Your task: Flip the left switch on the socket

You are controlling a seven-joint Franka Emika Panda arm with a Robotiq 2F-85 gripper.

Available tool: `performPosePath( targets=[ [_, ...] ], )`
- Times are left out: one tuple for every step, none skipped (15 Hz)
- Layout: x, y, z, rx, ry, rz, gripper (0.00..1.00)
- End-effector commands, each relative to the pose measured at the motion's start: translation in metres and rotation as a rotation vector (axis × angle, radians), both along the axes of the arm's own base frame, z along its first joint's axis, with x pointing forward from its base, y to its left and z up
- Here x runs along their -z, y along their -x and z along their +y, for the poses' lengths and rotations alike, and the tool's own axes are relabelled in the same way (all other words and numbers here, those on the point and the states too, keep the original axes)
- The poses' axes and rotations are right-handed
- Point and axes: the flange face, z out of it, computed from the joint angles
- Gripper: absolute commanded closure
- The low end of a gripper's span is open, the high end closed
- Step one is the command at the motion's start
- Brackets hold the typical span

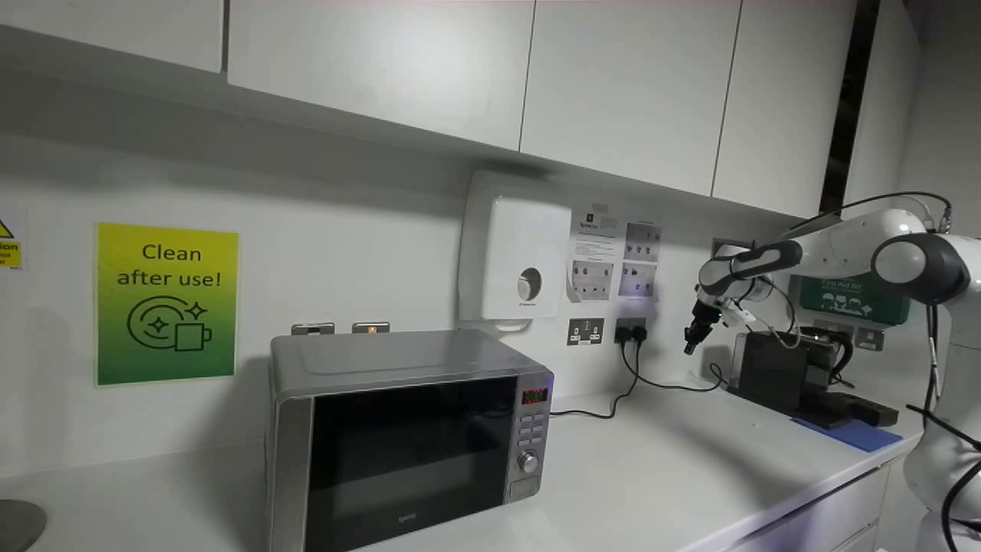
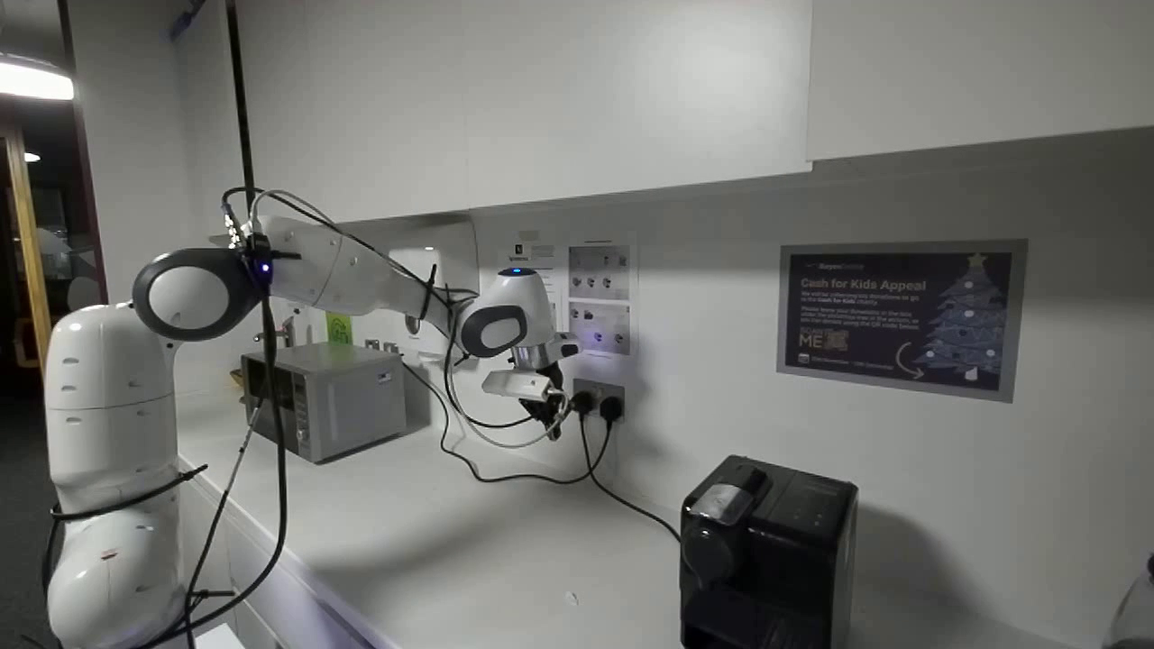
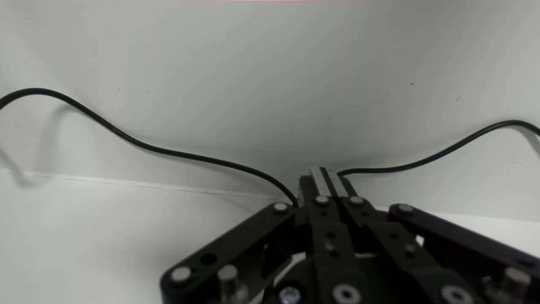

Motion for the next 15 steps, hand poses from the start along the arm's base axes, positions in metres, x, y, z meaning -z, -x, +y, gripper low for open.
performPosePath(
  targets=[
    [-0.014, 0.050, -0.002, -0.017, 0.026, -0.012, 1.00],
    [-0.016, 0.060, -0.004, -0.011, 0.028, -0.014, 1.00],
    [-0.018, 0.070, -0.006, -0.007, 0.030, -0.018, 1.00],
    [-0.019, 0.080, -0.008, -0.006, 0.035, -0.020, 1.00],
    [-0.021, 0.090, -0.010, -0.003, 0.039, -0.021, 1.00],
    [-0.022, 0.099, -0.012, 0.001, 0.043, -0.021, 1.00],
    [-0.022, 0.108, -0.013, 0.006, 0.047, -0.026, 1.00],
    [-0.024, 0.118, -0.014, 0.009, 0.050, -0.027, 1.00],
    [-0.026, 0.126, -0.014, 0.013, 0.057, -0.026, 1.00],
    [-0.028, 0.134, -0.015, 0.016, 0.061, -0.027, 1.00],
    [-0.032, 0.142, -0.014, 0.012, 0.063, -0.026, 1.00],
    [-0.037, 0.149, -0.012, 0.011, 0.061, -0.030, 1.00],
    [-0.042, 0.155, -0.010, 0.009, 0.053, -0.041, 1.00],
    [-0.049, 0.161, -0.007, 0.011, 0.040, -0.049, 1.00],
    [-0.055, 0.165, -0.004, 0.015, 0.030, -0.058, 1.00]
  ],
)
